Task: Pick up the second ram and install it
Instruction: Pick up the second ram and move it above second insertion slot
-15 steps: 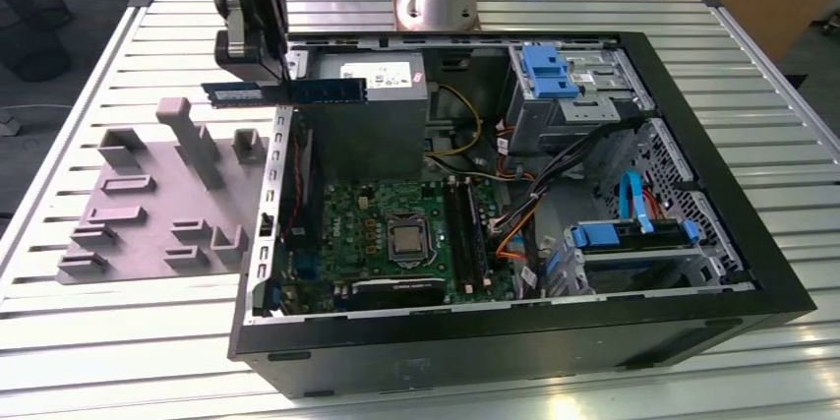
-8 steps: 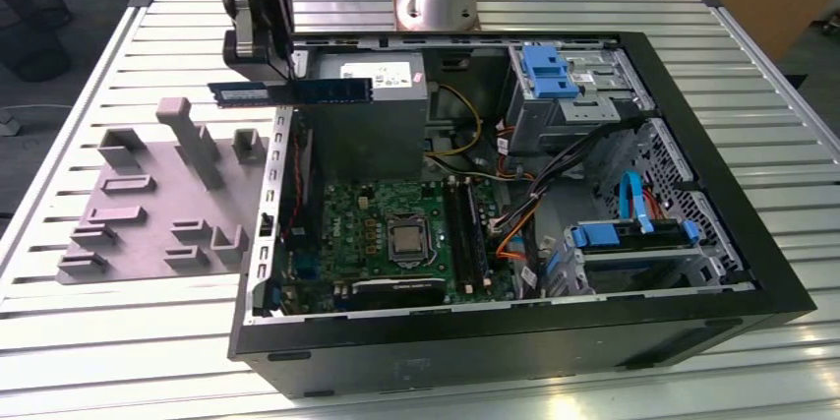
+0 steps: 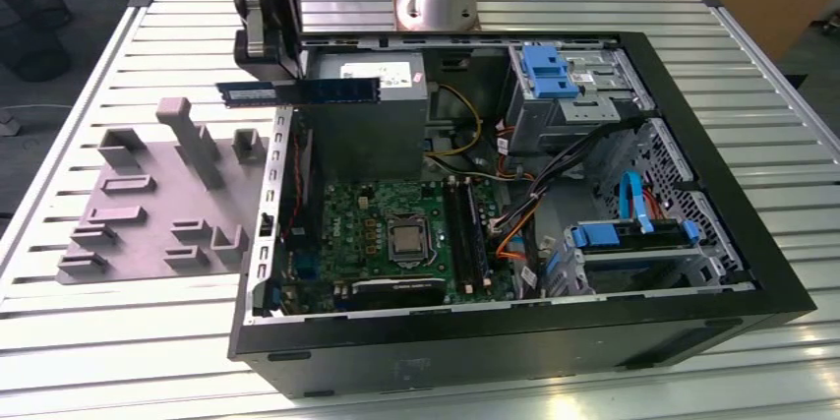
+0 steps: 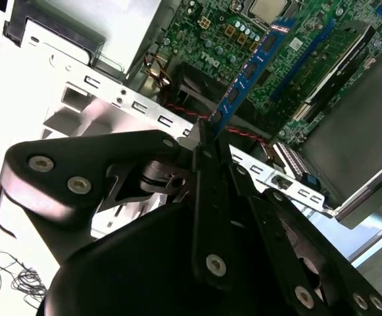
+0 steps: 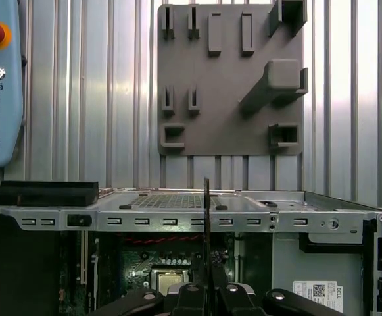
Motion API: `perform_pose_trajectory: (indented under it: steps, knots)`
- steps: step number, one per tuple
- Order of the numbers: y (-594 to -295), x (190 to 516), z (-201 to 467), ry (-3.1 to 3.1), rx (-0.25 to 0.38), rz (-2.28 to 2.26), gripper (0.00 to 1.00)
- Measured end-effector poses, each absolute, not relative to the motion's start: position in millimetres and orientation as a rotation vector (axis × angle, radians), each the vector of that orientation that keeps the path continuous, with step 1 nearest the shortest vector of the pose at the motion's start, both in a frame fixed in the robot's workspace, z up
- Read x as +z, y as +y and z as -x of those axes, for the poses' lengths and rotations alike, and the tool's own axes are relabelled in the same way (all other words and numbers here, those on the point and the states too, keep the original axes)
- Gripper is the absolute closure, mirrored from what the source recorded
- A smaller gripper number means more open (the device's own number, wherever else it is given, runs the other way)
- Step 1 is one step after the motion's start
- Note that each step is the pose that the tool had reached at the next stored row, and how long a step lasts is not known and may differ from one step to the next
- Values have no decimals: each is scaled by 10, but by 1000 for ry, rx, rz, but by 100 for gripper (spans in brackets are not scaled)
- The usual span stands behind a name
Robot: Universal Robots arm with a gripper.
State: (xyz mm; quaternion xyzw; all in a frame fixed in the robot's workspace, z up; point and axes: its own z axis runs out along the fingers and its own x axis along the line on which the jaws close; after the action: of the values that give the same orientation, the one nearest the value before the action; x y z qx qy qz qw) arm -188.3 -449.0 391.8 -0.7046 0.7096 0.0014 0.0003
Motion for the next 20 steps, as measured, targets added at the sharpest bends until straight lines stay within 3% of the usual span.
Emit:
perform_pose_trajectory:
  steps: [20]
  knots:
    - [-4490, 3918, 1715, 2229, 4, 2213, 86]
